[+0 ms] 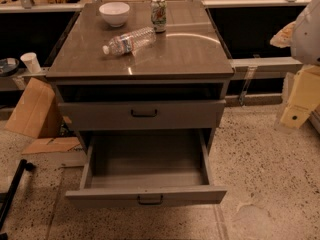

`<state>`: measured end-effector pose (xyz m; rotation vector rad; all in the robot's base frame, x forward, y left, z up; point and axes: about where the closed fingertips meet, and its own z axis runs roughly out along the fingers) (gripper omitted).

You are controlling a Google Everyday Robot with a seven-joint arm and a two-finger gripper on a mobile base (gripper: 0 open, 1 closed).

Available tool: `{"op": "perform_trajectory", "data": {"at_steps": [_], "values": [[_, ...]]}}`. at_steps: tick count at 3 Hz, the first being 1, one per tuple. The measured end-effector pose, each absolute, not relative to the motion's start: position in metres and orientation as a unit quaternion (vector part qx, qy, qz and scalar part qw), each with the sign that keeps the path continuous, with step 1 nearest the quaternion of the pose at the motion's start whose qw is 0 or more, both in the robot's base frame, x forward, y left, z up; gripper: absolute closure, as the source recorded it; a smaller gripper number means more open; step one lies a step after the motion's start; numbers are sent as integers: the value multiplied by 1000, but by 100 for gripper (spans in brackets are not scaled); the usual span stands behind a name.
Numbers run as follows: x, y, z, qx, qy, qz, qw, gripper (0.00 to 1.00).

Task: Close middle drawer

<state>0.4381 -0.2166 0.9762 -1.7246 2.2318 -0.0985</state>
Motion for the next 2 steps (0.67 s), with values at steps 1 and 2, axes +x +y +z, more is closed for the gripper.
{"op": "perform_trajectory", "data": {"at_steps": [1,2], "values": [[438,-216,976,-604,781,-34,159,0],[437,-195,975,-628,761,-17,162,0]]}}
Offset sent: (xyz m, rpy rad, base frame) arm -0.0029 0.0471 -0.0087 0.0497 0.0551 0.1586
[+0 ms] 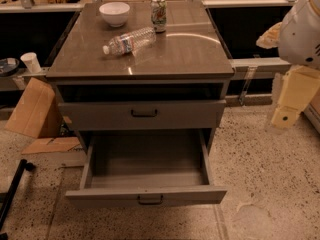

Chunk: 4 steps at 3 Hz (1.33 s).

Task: Close middle drawer

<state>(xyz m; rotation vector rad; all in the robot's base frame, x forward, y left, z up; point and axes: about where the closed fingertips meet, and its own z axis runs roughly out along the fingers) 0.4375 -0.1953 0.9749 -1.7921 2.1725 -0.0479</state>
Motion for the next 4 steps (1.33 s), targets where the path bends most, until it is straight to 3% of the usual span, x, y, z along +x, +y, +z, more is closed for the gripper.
{"op": "perform_trajectory", "data": {"at_steps": [1,2,4], "values": [[432,-169,950,-658,733,5,171,0],[413,-143,866,-681,717,41,145,0],[416,-147,857,-680,720,21,140,0]]}}
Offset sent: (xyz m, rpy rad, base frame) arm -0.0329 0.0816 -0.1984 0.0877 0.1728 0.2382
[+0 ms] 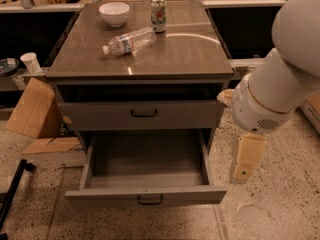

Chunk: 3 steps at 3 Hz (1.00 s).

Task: Close middle drawer

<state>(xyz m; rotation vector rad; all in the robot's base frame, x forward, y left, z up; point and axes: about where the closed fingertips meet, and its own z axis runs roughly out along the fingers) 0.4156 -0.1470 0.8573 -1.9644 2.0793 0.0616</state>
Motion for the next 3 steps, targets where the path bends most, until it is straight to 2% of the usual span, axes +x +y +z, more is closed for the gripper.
{"op": "perform_trajectory", "data": {"at_steps": [1,3], "values": [[417,-159,807,-689,715,5,120,0],[416,-172,685,-706,700,37,102,0]]}}
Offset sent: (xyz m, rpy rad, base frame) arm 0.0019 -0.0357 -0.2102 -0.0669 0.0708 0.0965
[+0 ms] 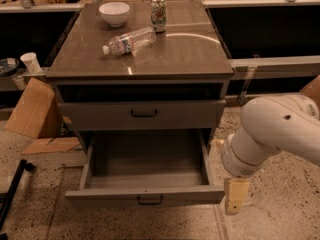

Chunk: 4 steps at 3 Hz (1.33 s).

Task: Close middle drawer

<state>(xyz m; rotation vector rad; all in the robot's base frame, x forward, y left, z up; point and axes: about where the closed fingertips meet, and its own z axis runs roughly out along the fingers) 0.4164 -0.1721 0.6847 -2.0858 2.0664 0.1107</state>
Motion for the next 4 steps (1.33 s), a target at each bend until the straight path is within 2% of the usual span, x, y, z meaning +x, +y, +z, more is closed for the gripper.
{"op": "perform_trajectory", "data": {"at_steps": [1,3,4], "values": [[418,-166,624,-708,695,81,97,0],[412,-158,598,-718,686,83,84,0],[397,-146,553,-730,673,92,76,19]]}}
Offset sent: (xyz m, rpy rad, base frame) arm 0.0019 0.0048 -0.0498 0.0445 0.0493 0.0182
